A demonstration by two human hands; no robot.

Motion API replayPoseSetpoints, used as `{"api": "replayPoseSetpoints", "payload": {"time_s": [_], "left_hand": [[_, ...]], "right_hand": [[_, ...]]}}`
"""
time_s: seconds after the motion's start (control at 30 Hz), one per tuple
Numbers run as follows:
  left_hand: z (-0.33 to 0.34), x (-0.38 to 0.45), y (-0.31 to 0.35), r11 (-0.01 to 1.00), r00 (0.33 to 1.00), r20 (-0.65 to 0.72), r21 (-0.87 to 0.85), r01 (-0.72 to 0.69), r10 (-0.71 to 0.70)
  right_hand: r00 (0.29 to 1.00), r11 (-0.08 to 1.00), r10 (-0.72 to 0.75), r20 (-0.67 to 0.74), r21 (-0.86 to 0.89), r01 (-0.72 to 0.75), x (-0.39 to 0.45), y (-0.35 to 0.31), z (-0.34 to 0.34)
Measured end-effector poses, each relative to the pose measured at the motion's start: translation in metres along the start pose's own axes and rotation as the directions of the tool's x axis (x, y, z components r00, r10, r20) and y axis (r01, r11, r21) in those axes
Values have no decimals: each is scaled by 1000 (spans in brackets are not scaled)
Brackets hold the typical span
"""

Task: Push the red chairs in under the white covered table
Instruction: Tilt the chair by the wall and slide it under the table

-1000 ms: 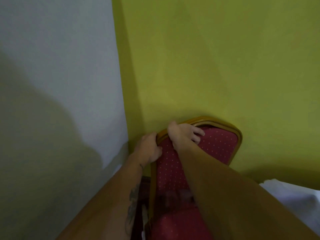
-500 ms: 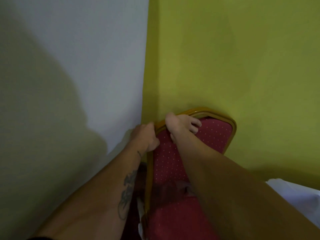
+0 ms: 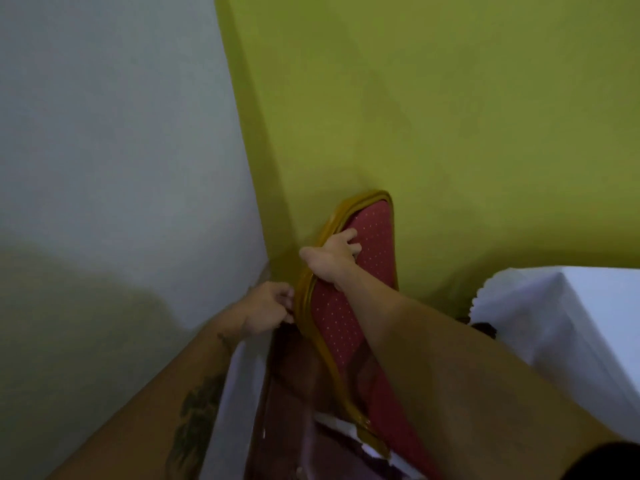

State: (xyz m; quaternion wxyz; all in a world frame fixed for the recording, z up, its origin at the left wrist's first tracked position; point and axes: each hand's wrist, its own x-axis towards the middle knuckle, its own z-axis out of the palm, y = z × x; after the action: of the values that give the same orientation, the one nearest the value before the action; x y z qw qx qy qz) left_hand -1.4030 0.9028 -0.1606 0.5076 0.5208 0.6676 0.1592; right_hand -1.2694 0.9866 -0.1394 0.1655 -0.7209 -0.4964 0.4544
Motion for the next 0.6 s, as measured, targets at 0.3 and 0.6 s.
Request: {"api": "replayPoseSetpoints", "payload": {"time_s": [0.3, 0.6], "left_hand": [[-22, 3, 75, 998, 987, -148, 33, -53, 58], [36, 28, 141, 944, 992, -28, 312, -111, 126]], "right_hand": [[1000, 1000, -13, 18, -2, 13, -77, 58, -14], [984, 988, 156, 83, -31, -154, -90, 64, -2]]}}
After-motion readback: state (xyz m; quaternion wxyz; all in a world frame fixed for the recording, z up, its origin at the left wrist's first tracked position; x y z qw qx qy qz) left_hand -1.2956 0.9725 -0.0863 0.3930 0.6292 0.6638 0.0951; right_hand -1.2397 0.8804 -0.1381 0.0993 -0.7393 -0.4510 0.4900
